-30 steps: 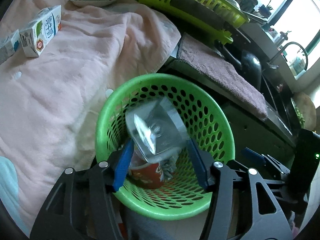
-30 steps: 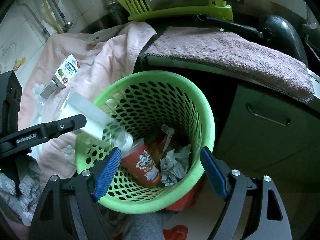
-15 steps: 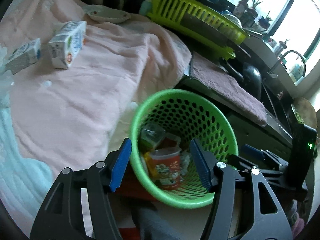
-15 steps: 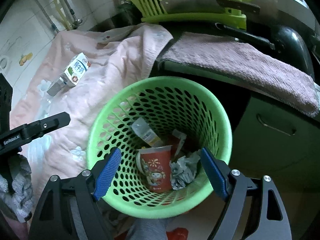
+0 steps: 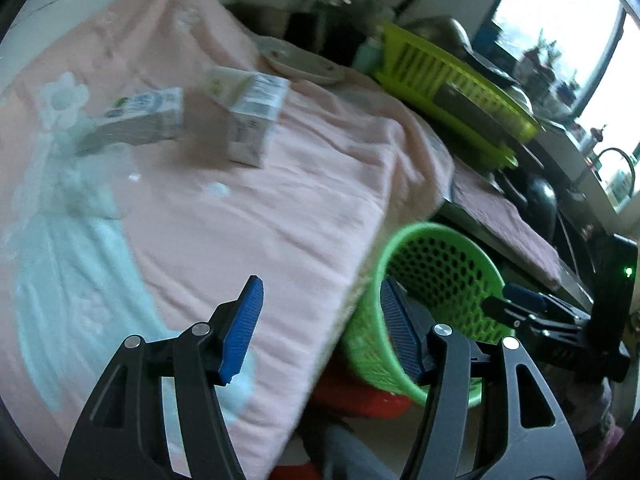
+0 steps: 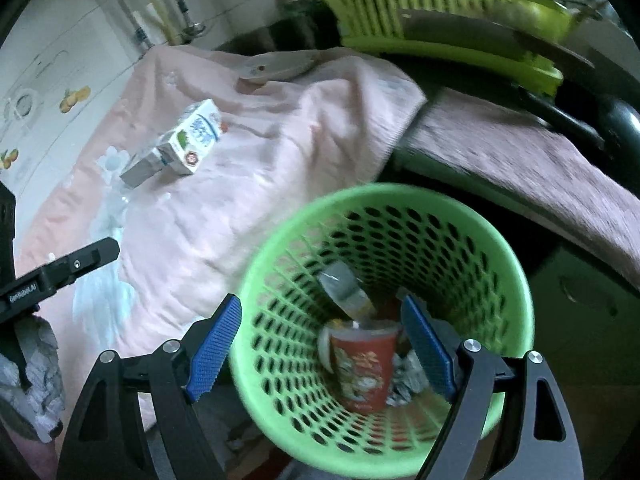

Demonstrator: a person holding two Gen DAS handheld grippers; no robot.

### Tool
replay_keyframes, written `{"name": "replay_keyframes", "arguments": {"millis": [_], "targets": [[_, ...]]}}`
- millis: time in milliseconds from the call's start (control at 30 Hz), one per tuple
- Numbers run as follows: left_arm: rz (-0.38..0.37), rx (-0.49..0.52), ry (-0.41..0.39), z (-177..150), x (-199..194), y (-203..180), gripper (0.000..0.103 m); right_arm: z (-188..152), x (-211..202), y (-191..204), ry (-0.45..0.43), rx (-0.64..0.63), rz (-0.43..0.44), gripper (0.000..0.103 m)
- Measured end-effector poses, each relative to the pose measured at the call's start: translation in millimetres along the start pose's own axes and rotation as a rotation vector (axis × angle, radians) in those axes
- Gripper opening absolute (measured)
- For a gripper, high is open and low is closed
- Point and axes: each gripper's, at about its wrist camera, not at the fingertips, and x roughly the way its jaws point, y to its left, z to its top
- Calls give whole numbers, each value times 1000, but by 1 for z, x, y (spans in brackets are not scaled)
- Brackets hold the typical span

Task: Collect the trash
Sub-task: 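Move both tools back over the towel toward the white milk cartons, then grasp the white milk carton with the right tool while the left grasps the clear plastic cup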

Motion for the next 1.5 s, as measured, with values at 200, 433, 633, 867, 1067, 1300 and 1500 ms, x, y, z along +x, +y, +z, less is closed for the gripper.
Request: {"name": "replay_keyframes", "arguments": {"millis": [200,433,633,867,1067,1300,1500], "targets": [[78,-55,-46,15,-18,50,61,35,23,44,15,-54,37,79],[142,-117,-74,26,-29,103,61,77,54,92,25,-96,61,79],[176,-156,-73,30,-26,136,61,113,81,124,31,-122,71,79],[200,-155,-65,35,-17,157,61,151,113,149,43,-126,60,79],[206,-122,-46,41,-1,162,61,176,146,157,63,-129,14,78],[190,-82,-31,50,19,162,61,195,181,157,94,-93,21,77],[179,-51,-26,55,29,160,62,201,196,169,110,-109,18,75]]}}
